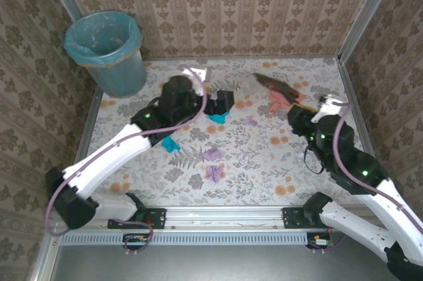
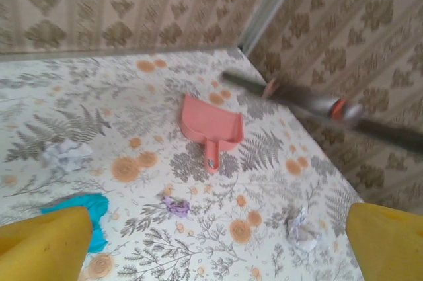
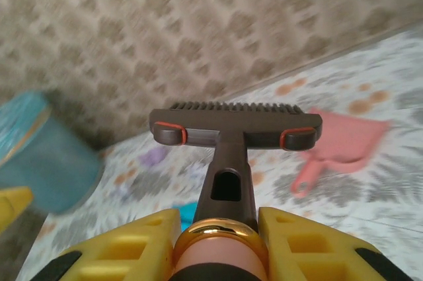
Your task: Sweep away the paper scraps from the table
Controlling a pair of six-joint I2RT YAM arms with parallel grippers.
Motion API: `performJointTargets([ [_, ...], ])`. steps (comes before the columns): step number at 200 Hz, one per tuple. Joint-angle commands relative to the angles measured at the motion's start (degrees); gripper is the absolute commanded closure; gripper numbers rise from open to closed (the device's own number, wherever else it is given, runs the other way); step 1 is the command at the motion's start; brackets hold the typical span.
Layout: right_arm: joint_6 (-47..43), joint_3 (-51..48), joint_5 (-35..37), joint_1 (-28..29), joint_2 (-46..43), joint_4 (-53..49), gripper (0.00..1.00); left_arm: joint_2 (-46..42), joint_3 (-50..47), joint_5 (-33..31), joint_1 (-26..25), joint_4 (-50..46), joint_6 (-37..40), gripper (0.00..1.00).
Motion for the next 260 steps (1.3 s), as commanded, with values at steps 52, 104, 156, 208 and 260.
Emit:
performJointTargets([
  [52,11.55,4.10,25.90,-0.61,-6.19,-27.95,1.00,32.96,29.76,15.41,0.80,-8.32,3.81,0.07],
  [104,17.56,4.49,24.90,-0.68,-6.87,-36.99,1.00,55.68,52.62,25.26,3.12,-15.51,-9.07,0.12],
  [156,20.46,4.88,23.42,-0.70,-5.20,-42.21,1.00,70.42,70.68,25.88,2.57,-23.34,-9.84,0.15],
  [208,19.66,3.65,21.45,-0.70,-5.61,-40.85,1.00,74.32,74.97,16.80,0.98,-26.91,2.16,0.12],
  [260,17.89,2.46,20.35,-0.70,-5.32,-37.54,1.00,75.87,75.30,9.23,-2.59,-27.87,10.76,0.12],
])
